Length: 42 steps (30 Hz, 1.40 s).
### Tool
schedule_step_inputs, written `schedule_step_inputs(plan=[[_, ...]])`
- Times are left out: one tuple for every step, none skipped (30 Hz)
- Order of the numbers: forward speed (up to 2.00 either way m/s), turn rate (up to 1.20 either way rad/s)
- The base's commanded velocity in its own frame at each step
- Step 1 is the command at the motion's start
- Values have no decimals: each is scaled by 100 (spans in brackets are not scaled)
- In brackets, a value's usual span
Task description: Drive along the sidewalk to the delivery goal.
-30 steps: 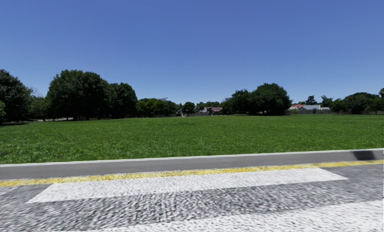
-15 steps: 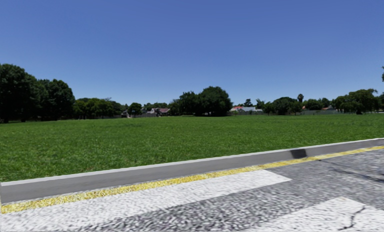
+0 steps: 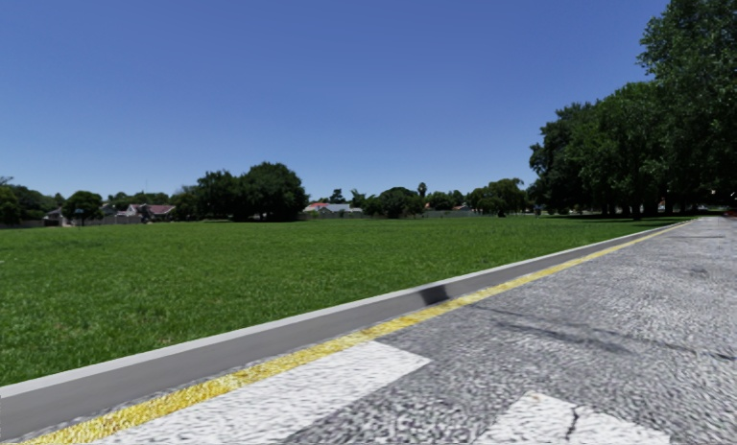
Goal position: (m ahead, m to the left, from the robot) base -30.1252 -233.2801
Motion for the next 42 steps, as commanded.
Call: schedule_step_inputs(plan=[[105,-93],[105,-93],[105,-93],[105,-93],[105,-93],[105,-93],[105,-93],[105,-93],[105,-93],[105,-93],[105,-93],[105,-93],[105,-93],[105,-93],[105,-93],[105,-93],[105,-93],[104,-93],[103,-93],[101,-93],[101,-93],[101,-94],[100,-95],[100,-95],[100,-102],[100,-120],[100,-120],[100,-120],[98,-120],[98,-120],[98,-120],[97,-120],[97,-120],[97,-120],[97,-120],[96,-120],[96,-120],[96,-120],[95,-120],[95,-120],[95,-120],[95,-120]])
